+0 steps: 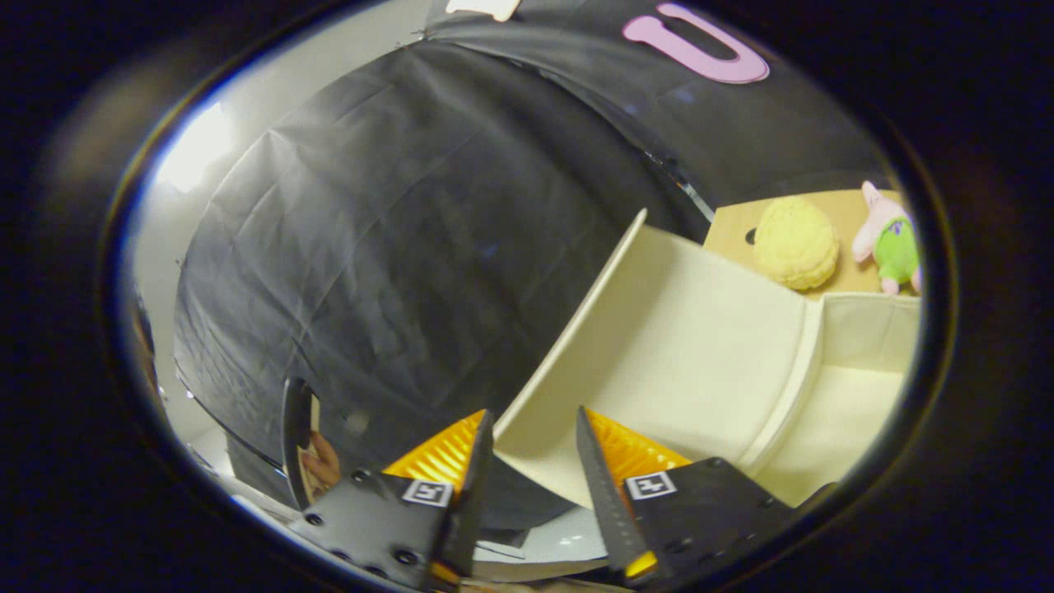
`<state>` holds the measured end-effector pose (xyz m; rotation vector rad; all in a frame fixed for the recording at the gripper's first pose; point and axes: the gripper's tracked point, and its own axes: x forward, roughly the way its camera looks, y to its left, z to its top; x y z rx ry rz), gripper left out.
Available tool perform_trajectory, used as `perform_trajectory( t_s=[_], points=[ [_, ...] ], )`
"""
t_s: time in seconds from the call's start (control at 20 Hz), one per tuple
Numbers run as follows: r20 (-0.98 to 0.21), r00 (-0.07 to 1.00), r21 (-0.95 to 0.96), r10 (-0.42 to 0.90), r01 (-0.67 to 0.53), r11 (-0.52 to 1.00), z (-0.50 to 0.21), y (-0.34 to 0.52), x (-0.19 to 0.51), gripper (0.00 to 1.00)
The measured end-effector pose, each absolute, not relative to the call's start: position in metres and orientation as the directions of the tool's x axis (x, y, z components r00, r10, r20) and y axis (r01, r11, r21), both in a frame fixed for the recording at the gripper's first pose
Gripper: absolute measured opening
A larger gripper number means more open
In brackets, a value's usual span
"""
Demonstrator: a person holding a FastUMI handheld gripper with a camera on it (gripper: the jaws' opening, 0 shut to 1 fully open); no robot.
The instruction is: Open the storage box then place both shoes into the box .Put the left shoe in first, then the right shoe, with the right side of both shoes facing outward in a uniform manner.
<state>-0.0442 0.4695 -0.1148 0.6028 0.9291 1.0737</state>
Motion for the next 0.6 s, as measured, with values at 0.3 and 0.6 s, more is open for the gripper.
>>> perform_trajectory(
  t_s=[0.3, 0.6],
  points=[
    [-0.364, 0.301, 0.688, 0.882, -0.551, 0.472, -0.114, 0.422, -0.025, 1.0],
    [-0.408, 0.415, 0.619, 0.813, -0.528, 0.581, -0.121, 0.348, -0.004, 1.0]
  ],
)
